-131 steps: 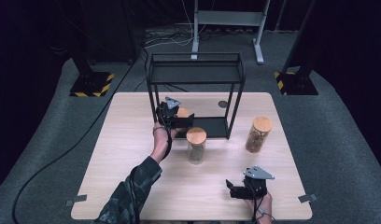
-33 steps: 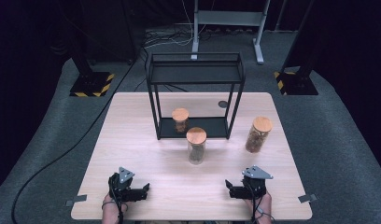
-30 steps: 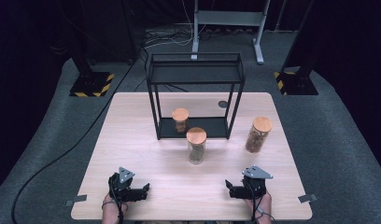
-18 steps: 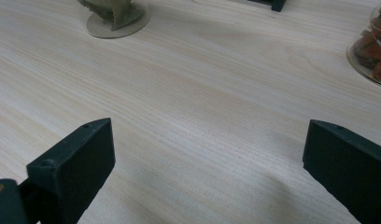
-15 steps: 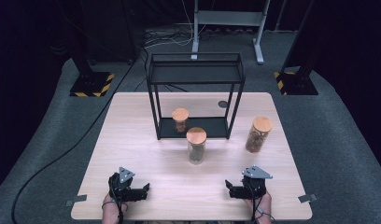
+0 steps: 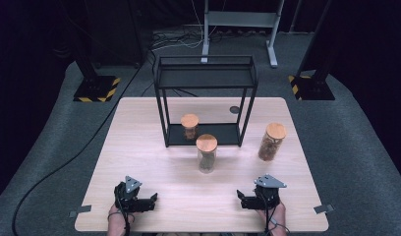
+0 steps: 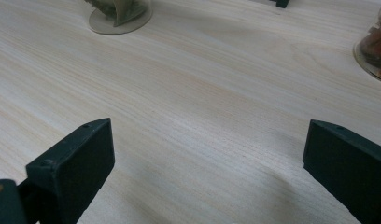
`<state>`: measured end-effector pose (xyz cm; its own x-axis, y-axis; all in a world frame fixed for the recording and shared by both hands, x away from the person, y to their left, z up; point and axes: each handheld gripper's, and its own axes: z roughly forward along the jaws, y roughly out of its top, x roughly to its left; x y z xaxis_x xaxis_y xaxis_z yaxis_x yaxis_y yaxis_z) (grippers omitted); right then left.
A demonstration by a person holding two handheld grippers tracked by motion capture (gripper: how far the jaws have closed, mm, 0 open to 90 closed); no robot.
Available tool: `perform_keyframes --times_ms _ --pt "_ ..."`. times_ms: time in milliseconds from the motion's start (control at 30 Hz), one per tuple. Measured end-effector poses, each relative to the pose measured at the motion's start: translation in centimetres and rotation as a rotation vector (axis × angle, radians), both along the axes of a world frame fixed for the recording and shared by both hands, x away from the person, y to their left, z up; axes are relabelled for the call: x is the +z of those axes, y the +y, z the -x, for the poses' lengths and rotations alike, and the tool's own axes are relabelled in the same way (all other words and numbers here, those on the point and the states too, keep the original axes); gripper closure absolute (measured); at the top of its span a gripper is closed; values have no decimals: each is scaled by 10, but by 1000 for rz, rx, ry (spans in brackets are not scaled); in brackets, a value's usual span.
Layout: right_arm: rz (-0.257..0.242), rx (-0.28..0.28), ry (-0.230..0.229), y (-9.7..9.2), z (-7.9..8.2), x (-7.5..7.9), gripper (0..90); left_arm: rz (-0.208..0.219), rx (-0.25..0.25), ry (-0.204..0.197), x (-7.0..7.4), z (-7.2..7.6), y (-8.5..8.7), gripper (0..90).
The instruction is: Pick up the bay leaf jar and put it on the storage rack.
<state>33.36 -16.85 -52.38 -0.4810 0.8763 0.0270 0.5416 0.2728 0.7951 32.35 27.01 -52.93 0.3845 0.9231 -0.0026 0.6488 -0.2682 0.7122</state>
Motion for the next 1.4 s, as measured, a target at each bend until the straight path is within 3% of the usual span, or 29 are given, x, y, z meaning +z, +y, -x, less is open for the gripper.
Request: perform_keyframes --times_ms 300,600,1033,1400 --pt "5 -17 17 0 -1 0 2 2 8 0 0 1 0 14" --pt "2 12 30 7 -5 1 1 2 7 -1 0 1 -1 15" --pt "-1 86 25 48 -27 2 4 1 7 -1 0 1 0 15" --pt "-20 162 -12 80 -58 22 6 1 6 -1 0 1 0 15"
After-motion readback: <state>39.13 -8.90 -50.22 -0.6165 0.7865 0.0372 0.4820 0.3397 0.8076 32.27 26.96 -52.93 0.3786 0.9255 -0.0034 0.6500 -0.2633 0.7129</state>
